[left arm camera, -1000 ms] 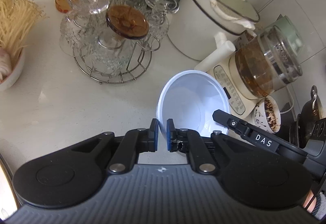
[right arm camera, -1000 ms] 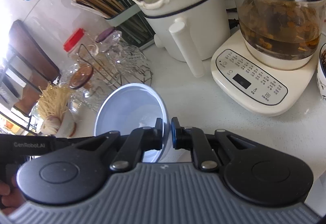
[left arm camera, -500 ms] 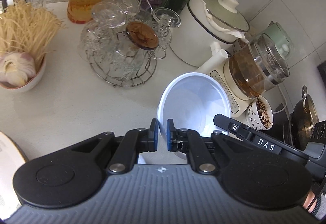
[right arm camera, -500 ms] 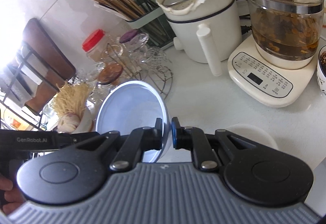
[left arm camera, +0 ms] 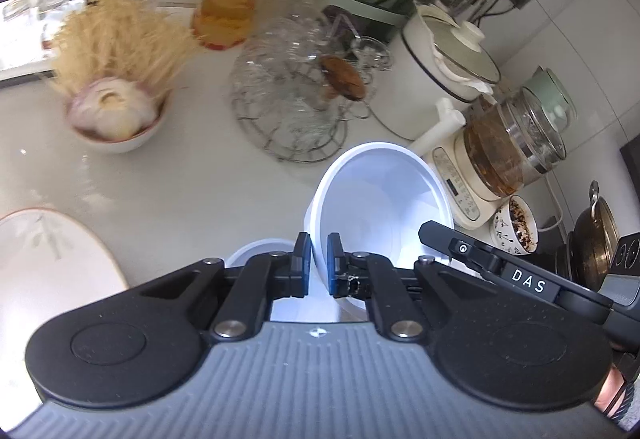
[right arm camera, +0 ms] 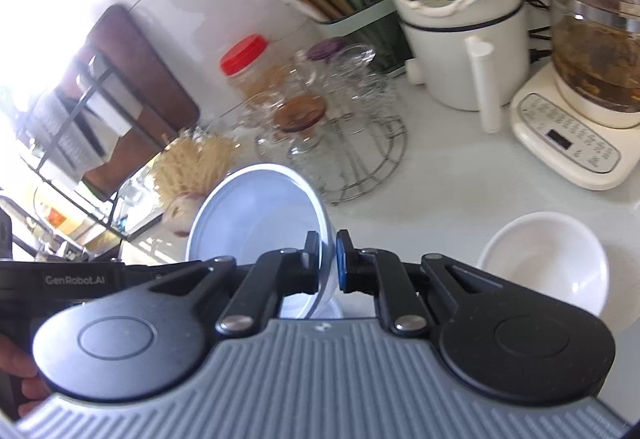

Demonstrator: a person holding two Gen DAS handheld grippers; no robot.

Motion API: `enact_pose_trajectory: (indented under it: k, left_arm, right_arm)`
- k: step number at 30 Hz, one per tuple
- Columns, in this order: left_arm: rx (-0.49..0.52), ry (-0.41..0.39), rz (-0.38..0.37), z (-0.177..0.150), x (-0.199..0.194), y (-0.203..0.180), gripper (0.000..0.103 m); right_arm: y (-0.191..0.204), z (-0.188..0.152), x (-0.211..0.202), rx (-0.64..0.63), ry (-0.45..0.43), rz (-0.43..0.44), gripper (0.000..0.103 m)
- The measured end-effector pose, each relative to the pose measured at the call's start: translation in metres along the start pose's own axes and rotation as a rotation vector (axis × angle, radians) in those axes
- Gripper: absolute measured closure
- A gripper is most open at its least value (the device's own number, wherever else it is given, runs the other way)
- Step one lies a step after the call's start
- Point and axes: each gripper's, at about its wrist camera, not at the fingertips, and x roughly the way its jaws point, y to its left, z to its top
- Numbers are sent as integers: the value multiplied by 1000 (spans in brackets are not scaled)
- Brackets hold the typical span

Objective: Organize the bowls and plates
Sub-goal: 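Carry the second translucent bowl with both grippers and lower it into the first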

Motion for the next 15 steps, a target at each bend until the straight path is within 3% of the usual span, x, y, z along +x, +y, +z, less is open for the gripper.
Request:
enact_pose_trajectory:
  k: [7,15]
  left_arm:
    - [-53,2,16,-15,-9,31,94]
    - [-83,71,27,-30,10,50,94]
  right_arm:
    - [22,-14,16,-29,54,12,92]
    - [30,-28,37,-65,140,-61,92]
